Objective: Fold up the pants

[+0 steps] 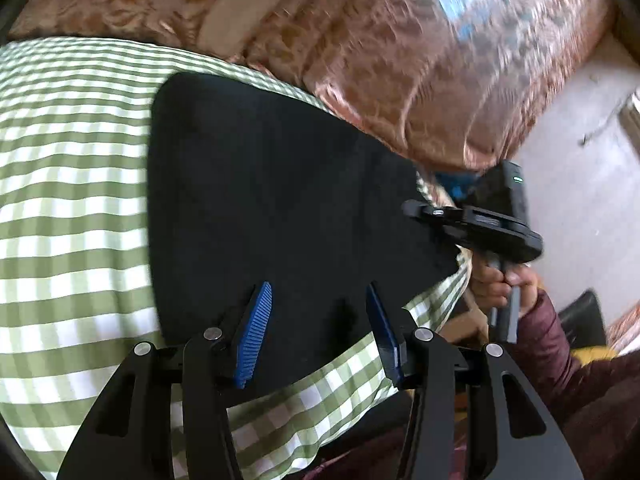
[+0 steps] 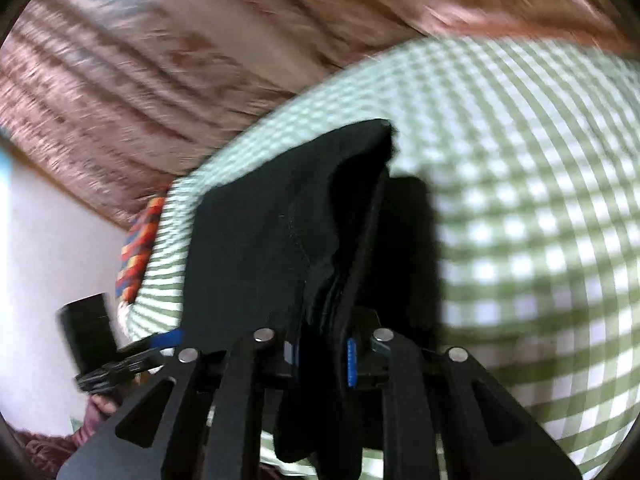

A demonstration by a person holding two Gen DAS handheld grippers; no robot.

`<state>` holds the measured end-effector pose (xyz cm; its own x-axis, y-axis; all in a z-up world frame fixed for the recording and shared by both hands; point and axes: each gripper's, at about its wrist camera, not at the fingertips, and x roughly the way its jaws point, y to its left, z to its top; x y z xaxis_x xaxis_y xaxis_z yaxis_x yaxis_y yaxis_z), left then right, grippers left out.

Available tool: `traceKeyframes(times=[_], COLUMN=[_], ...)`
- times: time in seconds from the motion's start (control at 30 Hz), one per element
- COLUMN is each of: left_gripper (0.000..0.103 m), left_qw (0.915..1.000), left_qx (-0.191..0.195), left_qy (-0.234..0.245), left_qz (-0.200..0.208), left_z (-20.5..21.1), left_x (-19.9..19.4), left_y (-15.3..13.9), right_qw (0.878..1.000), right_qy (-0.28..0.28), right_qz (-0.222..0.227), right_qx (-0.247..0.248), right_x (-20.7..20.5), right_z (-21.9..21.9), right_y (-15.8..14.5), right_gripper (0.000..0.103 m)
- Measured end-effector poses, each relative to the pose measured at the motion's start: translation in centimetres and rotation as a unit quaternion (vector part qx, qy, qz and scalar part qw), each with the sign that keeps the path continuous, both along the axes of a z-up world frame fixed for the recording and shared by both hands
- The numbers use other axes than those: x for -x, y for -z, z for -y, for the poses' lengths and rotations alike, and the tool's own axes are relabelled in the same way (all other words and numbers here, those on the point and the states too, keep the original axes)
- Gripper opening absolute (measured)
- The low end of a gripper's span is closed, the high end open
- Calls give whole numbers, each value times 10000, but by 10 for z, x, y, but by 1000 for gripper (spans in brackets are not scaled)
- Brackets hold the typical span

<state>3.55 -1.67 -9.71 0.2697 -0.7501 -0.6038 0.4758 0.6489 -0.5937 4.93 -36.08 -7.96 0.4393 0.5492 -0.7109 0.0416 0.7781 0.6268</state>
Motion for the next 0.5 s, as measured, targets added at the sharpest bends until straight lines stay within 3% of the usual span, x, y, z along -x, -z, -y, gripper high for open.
traceKeyframes(times=[0.07,0.23,0.37,0.5], left_gripper=[48,48,48,48], left_qw=[10000,10000,9998,9994], left_qx=[-27,-30,177,296], left_qy=[32,41,-47,-120], left_qz=[-9,-39,50,149], left_z=[3,-1,-12,-14], left_x=[-2,-3,2,3], left_y=[-2,-6,-16,-21], right_qw=[9989,9965,9961,9982], right_qy=[204,606,487,238], right_qz=[78,378,597,414], right_qx=[-407,-433,-420,-355], right_x=[6,32,69,82], right_z=[10,34,37,11], right_y=[5,-18,-48,-51], right_gripper=[25,37,37,37])
